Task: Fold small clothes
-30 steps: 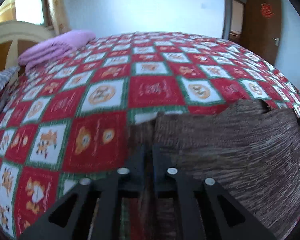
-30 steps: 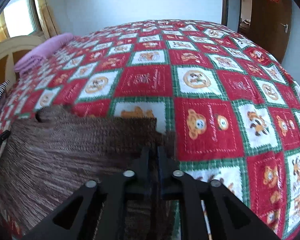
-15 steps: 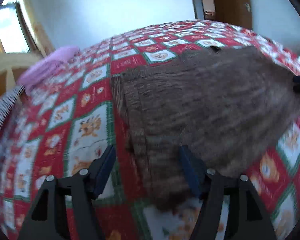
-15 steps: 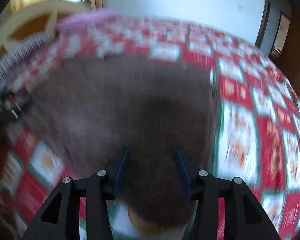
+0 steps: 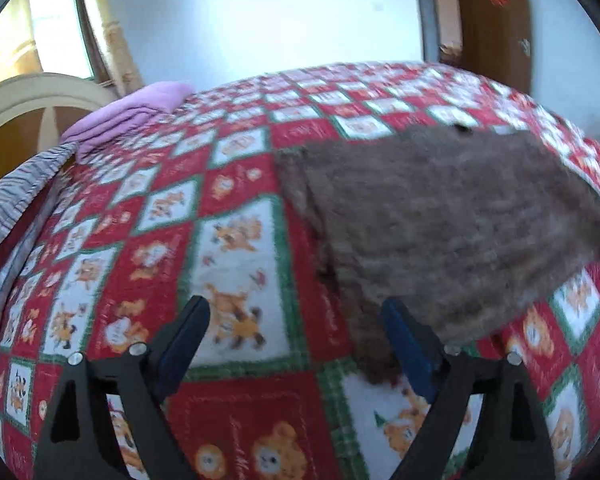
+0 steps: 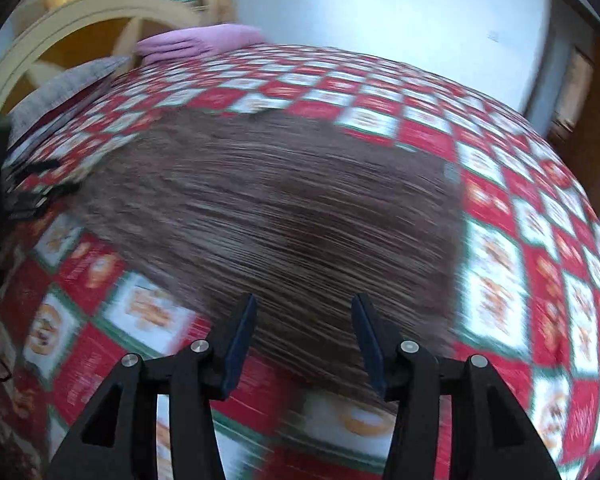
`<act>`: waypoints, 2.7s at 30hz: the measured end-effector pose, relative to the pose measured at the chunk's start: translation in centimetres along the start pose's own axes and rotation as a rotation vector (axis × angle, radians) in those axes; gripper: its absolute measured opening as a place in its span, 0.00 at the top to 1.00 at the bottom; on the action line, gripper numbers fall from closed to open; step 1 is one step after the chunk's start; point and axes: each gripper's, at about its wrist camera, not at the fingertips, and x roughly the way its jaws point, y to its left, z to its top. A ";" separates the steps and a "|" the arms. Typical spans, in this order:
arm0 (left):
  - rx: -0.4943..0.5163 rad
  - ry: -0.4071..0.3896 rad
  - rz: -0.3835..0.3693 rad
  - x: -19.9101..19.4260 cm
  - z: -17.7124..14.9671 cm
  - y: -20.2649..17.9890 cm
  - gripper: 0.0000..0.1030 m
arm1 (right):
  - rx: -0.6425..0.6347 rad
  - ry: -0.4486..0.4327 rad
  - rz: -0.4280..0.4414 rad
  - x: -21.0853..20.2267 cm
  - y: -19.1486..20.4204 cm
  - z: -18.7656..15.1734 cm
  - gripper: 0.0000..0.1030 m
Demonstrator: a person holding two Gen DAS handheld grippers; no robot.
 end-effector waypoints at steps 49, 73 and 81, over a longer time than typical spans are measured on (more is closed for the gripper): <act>-0.278 0.029 -0.069 5.3 3.5 6.6 0.00 | -0.434 -0.129 -0.022 6.5 24.5 4.0 0.47; -0.261 0.162 -0.274 12.9 7.4 4.2 0.03 | -0.575 -0.205 -0.162 6.1 29.0 2.5 0.47; -0.271 0.138 -0.304 12.6 7.4 4.3 0.02 | -0.577 -0.197 -0.177 5.9 28.8 2.3 0.47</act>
